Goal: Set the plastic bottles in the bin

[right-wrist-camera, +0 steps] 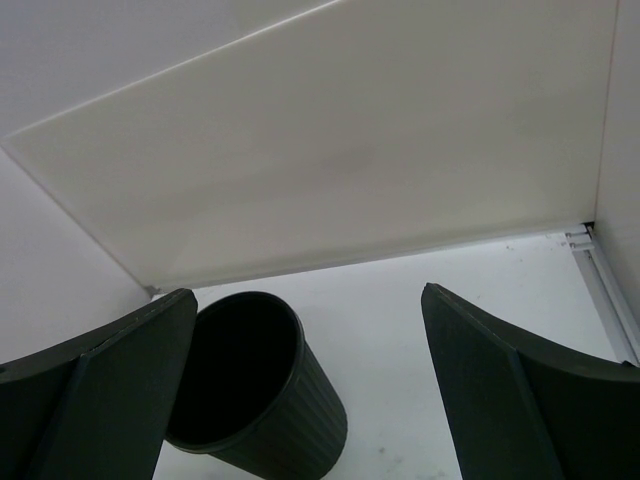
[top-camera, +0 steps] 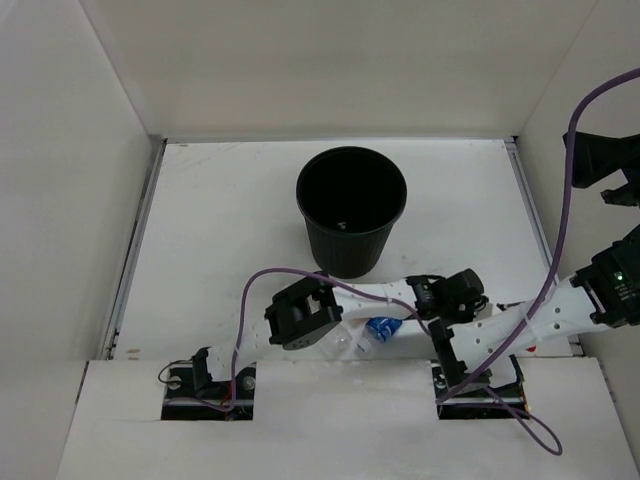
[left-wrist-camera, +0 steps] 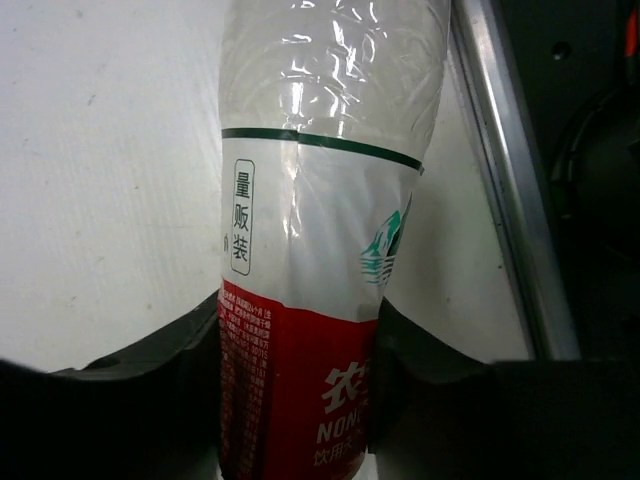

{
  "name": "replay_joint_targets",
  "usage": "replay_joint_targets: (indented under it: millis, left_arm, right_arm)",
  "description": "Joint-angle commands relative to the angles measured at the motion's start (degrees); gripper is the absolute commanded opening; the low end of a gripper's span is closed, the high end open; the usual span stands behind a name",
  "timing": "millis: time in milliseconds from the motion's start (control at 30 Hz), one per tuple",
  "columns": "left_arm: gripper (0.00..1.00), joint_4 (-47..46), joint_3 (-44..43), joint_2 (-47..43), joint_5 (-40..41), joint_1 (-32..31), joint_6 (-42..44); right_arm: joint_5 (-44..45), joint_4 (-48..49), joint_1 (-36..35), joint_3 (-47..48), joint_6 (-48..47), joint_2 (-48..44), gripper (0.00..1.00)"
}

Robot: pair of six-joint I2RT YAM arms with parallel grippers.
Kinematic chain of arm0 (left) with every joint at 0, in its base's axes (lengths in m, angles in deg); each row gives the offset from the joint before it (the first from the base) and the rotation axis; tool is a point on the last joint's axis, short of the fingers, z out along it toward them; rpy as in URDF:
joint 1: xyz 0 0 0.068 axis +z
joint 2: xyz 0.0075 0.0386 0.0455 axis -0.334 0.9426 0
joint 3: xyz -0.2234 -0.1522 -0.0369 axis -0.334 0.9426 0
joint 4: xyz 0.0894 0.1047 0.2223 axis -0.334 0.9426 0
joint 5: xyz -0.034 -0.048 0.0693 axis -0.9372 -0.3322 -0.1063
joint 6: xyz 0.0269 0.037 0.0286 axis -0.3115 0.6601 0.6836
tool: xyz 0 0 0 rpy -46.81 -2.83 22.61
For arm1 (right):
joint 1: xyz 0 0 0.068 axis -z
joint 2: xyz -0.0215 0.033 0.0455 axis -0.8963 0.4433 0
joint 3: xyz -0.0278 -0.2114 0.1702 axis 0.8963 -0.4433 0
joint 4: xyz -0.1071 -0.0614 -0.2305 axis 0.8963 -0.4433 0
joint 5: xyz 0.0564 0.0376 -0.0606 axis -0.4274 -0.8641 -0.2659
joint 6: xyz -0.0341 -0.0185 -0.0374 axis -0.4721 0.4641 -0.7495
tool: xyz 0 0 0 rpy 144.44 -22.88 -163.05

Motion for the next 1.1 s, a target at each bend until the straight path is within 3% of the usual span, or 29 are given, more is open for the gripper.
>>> replay_joint_targets:
  millis: [0, 133, 467, 767, 933, 1067]
  left_arm:
    - [0.27, 2.47, -3.18, -2.55, 2.30, -1.12, 2.57]
    - [0.18, 4.48, -7.12, -5.81, 3.19, 1.69, 1.43]
    - [0.17, 10.20, -31.82, -9.94, 5.65, 7.32, -1.13]
    - [0.17, 11.17, -30.16, -18.64, 9.34, 10.39, 6.78]
    - [0.17, 15.99, -29.29, -22.51, 9.60, 15.39, 10.48]
    - [0.16, 17.23, -21.04, -28.12, 9.52, 21.37, 12.23]
  right_arm:
    - [0.16, 4.87, -0.22, -0.58, 1.31, 0.99, 1.00]
    - [0.60, 5.57, -0.75, -1.63, 1.04, 2.66, 1.00]
    - [-0.46, 10.23, -1.81, -9.98, -2.55, 6.09, 1.00]
    - [0.16, 9.18, -4.09, -10.42, -7.21, 9.95, 1.00]
    - [2.09, 7.95, -6.37, -9.81, -8.89, 11.18, 1.00]
    - [3.67, 6.89, -7.34, -7.79, -9.24, 12.68, 1.00]
